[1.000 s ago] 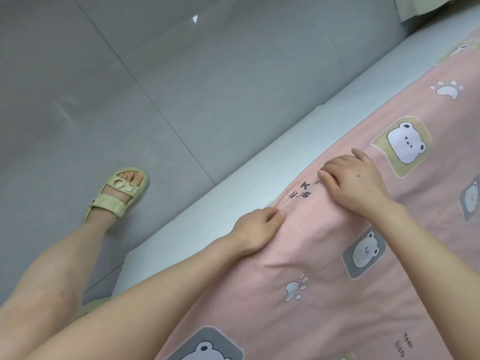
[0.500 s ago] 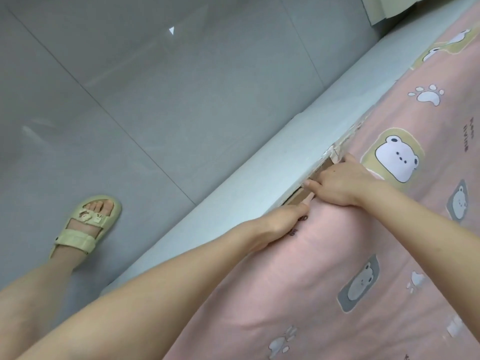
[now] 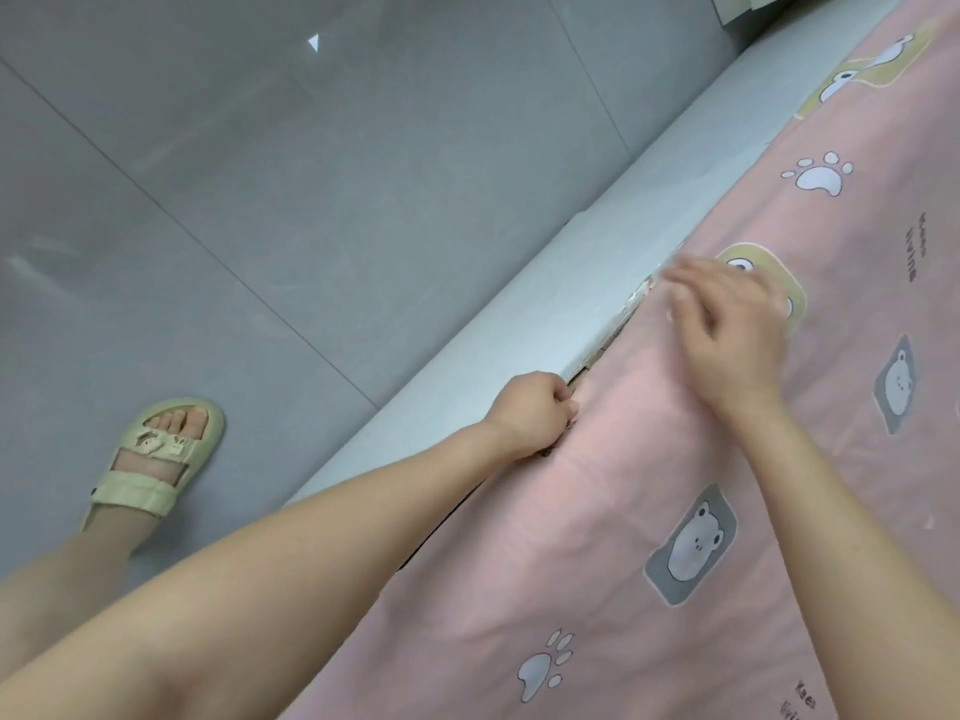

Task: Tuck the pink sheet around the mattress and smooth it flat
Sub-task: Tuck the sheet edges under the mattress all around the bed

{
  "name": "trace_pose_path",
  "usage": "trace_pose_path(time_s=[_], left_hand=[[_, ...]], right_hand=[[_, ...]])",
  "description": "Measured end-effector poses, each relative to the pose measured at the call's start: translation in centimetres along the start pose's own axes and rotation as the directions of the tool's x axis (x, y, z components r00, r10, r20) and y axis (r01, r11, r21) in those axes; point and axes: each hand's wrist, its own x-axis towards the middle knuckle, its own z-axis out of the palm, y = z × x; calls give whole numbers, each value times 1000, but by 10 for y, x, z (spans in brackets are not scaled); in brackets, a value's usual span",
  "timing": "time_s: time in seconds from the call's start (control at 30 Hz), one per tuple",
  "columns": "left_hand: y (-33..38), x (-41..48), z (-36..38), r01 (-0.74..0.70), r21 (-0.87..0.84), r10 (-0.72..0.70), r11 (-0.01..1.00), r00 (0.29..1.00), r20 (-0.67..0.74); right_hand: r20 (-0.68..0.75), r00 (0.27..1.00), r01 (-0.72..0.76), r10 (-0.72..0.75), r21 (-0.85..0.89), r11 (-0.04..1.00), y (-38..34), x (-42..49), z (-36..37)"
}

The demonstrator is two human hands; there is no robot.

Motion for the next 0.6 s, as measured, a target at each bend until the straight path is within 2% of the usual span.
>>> trace_pose_path(time_s=[0.07, 0.1, 0.17, 0.2, 0.23, 0.27, 0.43, 0.53, 0.6], left_hand=[[-1, 2, 1, -56, 90, 64, 994, 995, -81], [-2, 3, 0, -86, 138, 99, 987, 991, -92], [0, 5, -1, -131, 262, 159, 956, 983, -88], [0, 5, -2, -134, 327, 173, 935, 981, -93], [0, 7, -2, -126, 378, 179, 917, 978, -109], [-2, 9, -3, -110, 410, 180, 906, 974, -137], [-9, 21, -1, -26, 451, 144, 892, 963, -228], [-9, 18, 2, 13, 467, 120, 884, 960, -253], [-13, 4, -1, 23, 415, 77, 909, 972, -223]], right_hand=[[-198, 950, -249, 241, -14, 968, 30, -26, -15], [-234, 877, -425, 420, 34, 905, 45, -43, -17], [-159, 641, -728, 751, 186, 660, 60, -68, -2], [-93, 539, -809, 837, 220, 545, 58, -74, 12], [-48, 481, -852, 875, 211, 480, 49, -76, 25], [-37, 476, -860, 879, 187, 474, 38, -75, 37], [-43, 728, -676, 684, 117, 727, -10, -82, 50], [-14, 905, -425, 425, 12, 905, -47, -104, 52], [19, 965, -261, 262, -44, 964, -71, -121, 56]])
